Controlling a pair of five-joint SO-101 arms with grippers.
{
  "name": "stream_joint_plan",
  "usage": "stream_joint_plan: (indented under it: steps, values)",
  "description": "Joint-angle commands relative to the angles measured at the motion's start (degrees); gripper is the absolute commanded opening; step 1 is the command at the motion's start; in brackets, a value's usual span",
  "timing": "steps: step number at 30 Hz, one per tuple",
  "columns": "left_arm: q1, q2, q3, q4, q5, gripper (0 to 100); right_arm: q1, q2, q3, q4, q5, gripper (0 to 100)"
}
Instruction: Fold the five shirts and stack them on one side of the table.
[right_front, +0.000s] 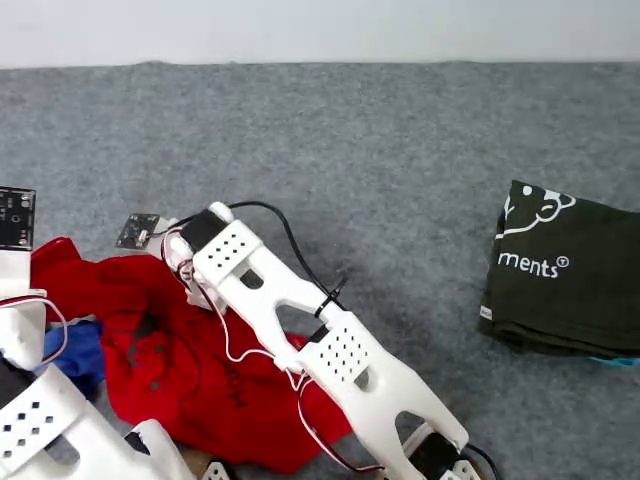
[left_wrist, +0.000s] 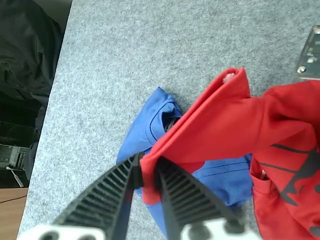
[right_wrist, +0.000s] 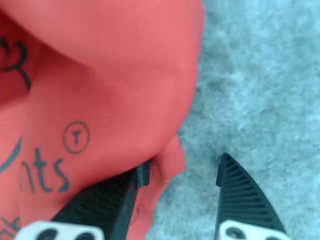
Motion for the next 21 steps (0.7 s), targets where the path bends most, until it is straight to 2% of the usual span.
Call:
stream_joint_plan:
  steps: [1, 6, 12, 21]
  values:
    - [0.2, -1.1, -0.2, -0.1, -0.5, 1, -1.0, 0.6, -2.0, -1.6, -0.2, 20.3]
    - [0.2, -1.1, -0.2, -0.1, -0.5, 1, -0.3, 0.2, -2.1, -0.5, 0.0, 0.2]
    - [0.2, -1.1, -0.2, -0.1, -0.5, 1, 3.2, -3.9, -2.1, 5.4, 2.6, 1.1]
    - [1.0, -0.7, 0.0, -0.8, -0.5, 1, 14.1, -8.9, -2.1, 8.7, 4.4, 1.1]
